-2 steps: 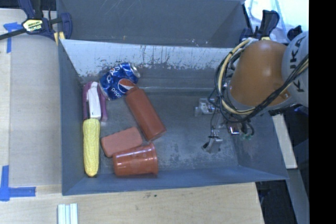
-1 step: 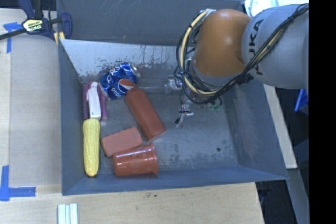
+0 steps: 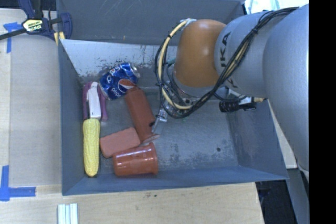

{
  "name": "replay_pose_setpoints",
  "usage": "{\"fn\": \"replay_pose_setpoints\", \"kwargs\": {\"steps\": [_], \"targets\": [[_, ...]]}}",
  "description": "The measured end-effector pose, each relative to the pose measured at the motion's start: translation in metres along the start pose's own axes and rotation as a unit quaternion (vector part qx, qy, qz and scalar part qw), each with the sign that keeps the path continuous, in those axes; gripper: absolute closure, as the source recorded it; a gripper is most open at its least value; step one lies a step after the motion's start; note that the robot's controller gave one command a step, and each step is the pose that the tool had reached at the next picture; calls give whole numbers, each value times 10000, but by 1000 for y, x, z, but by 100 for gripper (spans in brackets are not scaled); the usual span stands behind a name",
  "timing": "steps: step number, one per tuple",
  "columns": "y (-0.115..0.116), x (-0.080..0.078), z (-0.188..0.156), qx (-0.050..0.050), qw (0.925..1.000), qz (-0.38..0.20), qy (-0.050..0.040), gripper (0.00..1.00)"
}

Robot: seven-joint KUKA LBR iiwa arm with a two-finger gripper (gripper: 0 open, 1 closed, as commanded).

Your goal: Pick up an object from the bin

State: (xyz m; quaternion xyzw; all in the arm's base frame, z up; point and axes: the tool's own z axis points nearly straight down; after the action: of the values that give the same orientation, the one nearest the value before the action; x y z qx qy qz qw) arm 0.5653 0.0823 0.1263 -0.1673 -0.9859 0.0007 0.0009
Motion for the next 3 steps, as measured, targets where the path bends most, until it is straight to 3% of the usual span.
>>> {"fn": "replay_pose_setpoints", "kwargs": {"steps": [1,2,3], "targets": [[6,-12,6,-15,9926,-1209,-61,0],[69,11,54,-10,9998,172,-58,0],[85,28,50,-8,9849,-1726,-113,100]]}}
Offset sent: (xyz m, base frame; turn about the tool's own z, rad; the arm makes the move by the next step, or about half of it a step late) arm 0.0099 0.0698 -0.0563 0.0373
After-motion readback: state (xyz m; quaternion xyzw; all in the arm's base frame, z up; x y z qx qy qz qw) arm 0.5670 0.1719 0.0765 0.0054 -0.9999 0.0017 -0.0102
